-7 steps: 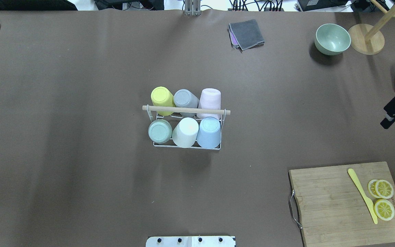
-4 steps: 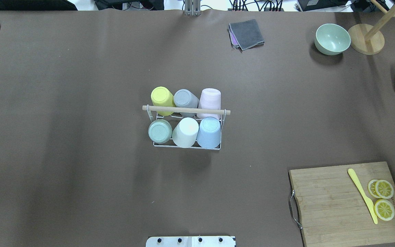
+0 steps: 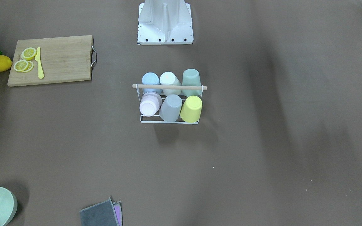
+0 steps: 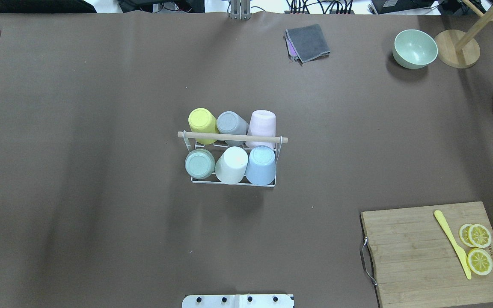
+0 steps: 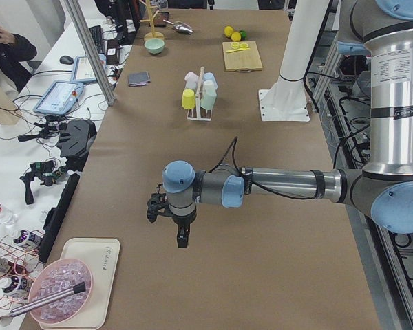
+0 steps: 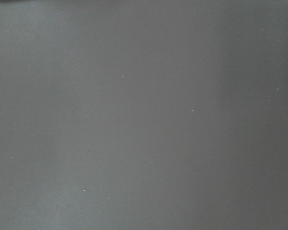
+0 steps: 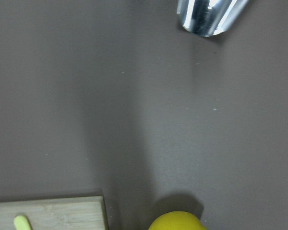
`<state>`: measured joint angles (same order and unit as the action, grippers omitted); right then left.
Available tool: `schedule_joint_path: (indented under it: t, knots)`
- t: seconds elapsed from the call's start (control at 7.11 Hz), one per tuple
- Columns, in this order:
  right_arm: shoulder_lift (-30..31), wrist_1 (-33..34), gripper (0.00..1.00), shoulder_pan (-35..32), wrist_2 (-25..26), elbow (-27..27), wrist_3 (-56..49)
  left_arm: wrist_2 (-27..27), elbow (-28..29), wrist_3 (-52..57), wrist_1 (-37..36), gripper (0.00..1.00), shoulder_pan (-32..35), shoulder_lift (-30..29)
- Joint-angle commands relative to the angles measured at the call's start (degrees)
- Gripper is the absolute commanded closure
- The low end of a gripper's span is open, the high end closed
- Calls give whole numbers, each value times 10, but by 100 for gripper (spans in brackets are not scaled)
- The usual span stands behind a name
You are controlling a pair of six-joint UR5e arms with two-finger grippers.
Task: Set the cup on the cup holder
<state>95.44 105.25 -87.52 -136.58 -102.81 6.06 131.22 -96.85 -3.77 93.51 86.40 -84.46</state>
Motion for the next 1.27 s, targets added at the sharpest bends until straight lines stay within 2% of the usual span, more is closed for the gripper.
schedule_joint_path:
  t: [0.0,1.13]
  knots:
    - [-4,0,0,-19,18,3,55,0,-2,-1,1,3,0,-1]
    - [-15,0,0,-23,17,-1,55,0,-4,0,1,3,0,4]
